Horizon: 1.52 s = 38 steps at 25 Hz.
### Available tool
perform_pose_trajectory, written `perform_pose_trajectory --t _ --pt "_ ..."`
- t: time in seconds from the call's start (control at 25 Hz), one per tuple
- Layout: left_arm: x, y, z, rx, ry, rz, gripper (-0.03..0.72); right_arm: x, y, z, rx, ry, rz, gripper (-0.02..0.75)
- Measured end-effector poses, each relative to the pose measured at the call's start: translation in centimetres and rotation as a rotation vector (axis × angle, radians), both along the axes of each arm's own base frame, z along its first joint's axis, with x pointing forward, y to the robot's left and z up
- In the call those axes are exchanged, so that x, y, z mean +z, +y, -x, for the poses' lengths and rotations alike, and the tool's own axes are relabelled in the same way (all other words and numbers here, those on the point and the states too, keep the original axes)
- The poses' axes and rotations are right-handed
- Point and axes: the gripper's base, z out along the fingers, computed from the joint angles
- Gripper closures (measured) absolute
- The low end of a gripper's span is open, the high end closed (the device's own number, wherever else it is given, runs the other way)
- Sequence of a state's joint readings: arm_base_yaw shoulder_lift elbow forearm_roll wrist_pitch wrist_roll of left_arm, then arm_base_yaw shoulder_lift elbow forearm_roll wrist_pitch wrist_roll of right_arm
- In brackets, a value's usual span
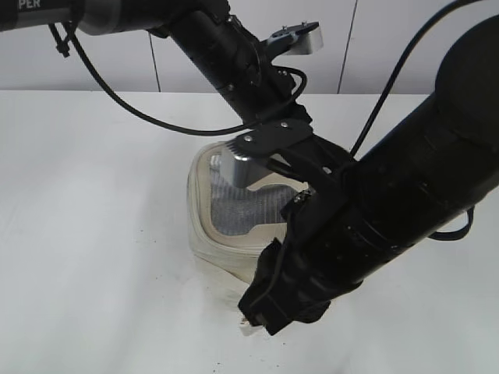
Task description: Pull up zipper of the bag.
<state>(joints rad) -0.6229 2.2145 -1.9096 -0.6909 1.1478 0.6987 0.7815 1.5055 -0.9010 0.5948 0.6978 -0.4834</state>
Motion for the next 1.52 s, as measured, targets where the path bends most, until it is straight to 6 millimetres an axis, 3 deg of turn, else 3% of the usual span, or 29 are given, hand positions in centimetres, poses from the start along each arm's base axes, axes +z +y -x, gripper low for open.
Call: perform_pose_trajectory --t 0.16,0.28,0.44,0.64,0.96,1.28,1.52 --pt "0.2 0.1 0.0 0.0 -0.006 -0.003 0.606 0.3 0.0 0.1 -0.069 0.043 -0.009 0.239" --pt "1.1 0.2 0.1 0.009 -0.029 0.009 0.508 1.5 -0.8 -0.4 -0.168 0.057 -0.04 0.135" --pt "3.9 0.8 0.4 0.022 -0.077 0.044 0.38 3.4 -3.7 -1.9 -0.314 -0.001 -0.061 0.12" --pt "7.5 2.8 0.6 0.109 -0.133 0.034 0.34 5.2 -8.1 -4.1 -0.486 -0.094 -0.042 0.12" --pt "13.2 10.5 -0.1 0.422 -0.244 -0.151 0.338 5.9 -14.1 -6.6 -0.679 -0.155 0.154 0.129" --pt "20.3 18.5 2.1 0.788 -0.419 -0.244 0.338 5.8 -16.7 -5.5 -0.738 -0.123 0.382 0.143" --pt "26.5 22.0 7.6 0.893 -0.571 -0.149 0.338 7.7 -17.8 -3.1 -0.747 -0.151 0.418 0.143"
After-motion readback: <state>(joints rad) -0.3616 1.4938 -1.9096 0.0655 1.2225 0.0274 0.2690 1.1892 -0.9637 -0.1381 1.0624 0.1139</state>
